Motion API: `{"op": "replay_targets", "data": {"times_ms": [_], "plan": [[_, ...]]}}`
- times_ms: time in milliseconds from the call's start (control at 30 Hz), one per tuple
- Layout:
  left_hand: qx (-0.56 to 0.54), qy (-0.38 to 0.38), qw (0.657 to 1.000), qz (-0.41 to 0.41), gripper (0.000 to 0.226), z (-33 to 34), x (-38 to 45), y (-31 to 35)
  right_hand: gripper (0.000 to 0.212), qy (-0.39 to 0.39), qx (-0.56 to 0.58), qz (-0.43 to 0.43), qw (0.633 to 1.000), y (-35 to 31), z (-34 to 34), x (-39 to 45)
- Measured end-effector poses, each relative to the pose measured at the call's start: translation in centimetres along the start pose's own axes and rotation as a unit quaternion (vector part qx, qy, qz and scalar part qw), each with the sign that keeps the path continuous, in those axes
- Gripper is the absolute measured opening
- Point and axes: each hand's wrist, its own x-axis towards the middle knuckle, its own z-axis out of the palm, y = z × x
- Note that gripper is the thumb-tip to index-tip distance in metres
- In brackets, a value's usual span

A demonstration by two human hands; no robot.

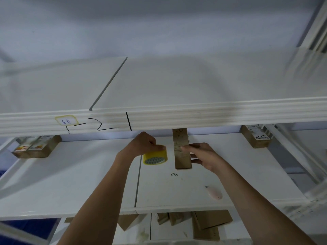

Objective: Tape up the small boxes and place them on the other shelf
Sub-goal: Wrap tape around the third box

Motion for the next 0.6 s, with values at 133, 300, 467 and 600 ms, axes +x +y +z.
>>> {"op": "replay_targets", "data": {"times_ms": [133,300,467,600], "plan": [[0.046,0.022,0.999,-0.021,0.049,0.2,0.0,0.6,0.030,-0.009,0.010,-0.004,1.000,0.0,-0.3,-0.2],[0.047,0.022,0.998,-0.020,0.049,0.5,0.0,1.2,0.028,-0.010,0.033,-0.004,0.999,0.2,-0.7,-0.5],[0.053,0.019,0.998,-0.006,0.049,0.8,0.1,2.1,0.031,-0.025,0.066,0.002,0.997,0.7,-0.9,-0.3],[0.040,0.014,0.999,0.010,0.051,1.0,0.2,3.0,0.034,-0.041,0.094,0.004,0.995,0.7,-0.5,-0.4]]}}
